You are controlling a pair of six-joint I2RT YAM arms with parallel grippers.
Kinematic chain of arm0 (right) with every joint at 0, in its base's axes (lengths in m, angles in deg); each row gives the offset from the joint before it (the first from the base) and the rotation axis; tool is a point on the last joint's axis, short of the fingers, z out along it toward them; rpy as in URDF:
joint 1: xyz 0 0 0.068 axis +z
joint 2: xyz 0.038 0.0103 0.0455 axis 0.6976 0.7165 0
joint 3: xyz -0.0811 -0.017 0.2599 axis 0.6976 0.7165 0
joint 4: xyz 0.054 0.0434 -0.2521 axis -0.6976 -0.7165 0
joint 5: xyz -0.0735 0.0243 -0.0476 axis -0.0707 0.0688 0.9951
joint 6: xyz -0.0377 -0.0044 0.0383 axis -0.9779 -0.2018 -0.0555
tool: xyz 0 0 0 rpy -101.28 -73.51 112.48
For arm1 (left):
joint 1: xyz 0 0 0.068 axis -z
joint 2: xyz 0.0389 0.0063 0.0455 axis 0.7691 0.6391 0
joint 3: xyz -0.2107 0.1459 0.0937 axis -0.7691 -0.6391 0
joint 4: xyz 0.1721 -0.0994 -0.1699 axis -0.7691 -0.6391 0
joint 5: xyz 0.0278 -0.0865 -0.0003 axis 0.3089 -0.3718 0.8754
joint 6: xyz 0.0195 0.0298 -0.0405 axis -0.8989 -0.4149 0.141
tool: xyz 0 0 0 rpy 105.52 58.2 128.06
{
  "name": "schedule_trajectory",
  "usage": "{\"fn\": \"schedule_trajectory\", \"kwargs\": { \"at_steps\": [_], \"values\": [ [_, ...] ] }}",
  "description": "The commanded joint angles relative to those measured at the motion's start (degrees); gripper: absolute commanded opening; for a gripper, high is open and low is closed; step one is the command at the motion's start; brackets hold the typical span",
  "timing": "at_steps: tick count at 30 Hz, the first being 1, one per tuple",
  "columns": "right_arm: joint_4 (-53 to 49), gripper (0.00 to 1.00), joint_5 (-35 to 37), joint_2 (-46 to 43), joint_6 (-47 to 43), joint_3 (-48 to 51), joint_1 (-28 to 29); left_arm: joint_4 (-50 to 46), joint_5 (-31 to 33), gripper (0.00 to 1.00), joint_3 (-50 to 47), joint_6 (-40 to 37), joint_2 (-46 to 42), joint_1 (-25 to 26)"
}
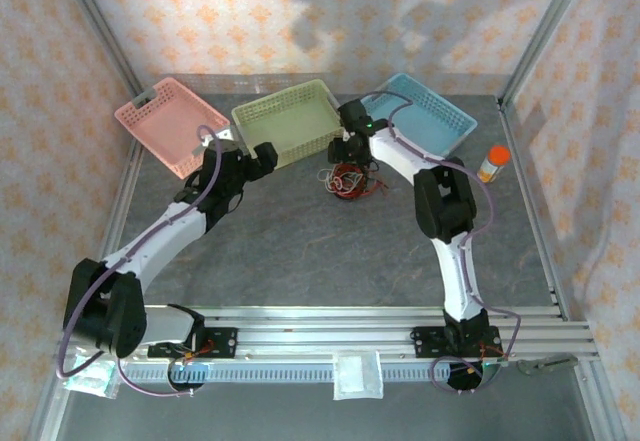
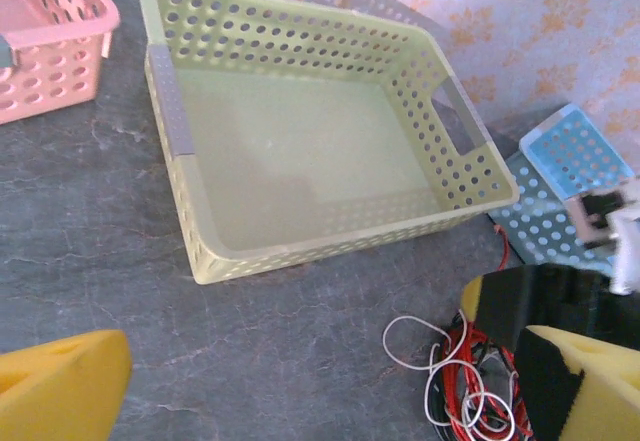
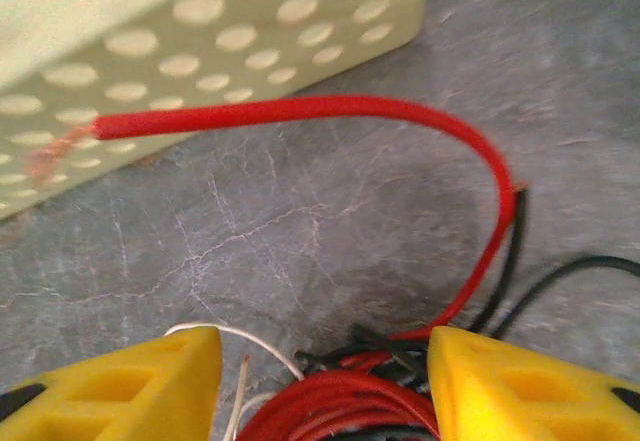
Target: Untangle the cables
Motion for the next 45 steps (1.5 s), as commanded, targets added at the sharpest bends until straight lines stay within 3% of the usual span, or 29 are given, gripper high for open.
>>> {"fn": "schedule_trajectory", "kwargs": {
  "at_steps": [1, 7, 13, 31, 36, 39, 43, 45],
  "values": [
    [-0.39, 0.52, 1.15, 2.03, 2.26, -3.02, 0.47, -1.96, -0.69, 0.99, -1.57, 0.49, -1.82, -0.69],
    [-1.03, 0.46, 3.38, 3.66, 4.23, -1.45, 0.87, -2.22, -0.43, 0.99, -2.50, 0.50, -2.74, -0.71],
    [0.23, 0.44, 3.67, -0.51, 4.21, 6.20, 1.66, -3.13, 0.04, 0.99, -1.76, 0.07, -2.85, -0.69],
    [7.30, 0.44, 5.66, -25.83, 8.93, 42.21, 7.12, -4.24, -2.51, 1.00, 4.87, -4.31, 3.51, -0.18],
    [7.64, 0.45, 6.02, -31.97, 9.98, 47.12, 10.81, -3.74, -3.15, 0.99, 7.13, -6.83, 6.40, 1.79],
    [8.15, 0.50, 7.68, -35.28, 9.47, 45.66, 11.03, -4.63, -3.48, 0.99, 10.59, -9.23, 9.30, 2.80],
    [8.28, 0.70, 13.87, -38.17, 5.53, 41.06, 9.43, -8.61, -2.88, 0.99, 18.51, -14.46, 15.38, 2.71],
    [7.64, 0.74, 14.89, -38.07, 3.46, 38.60, 7.05, -11.26, -3.27, 0.99, 23.21, -16.95, 19.10, 2.51]
  ]
}}
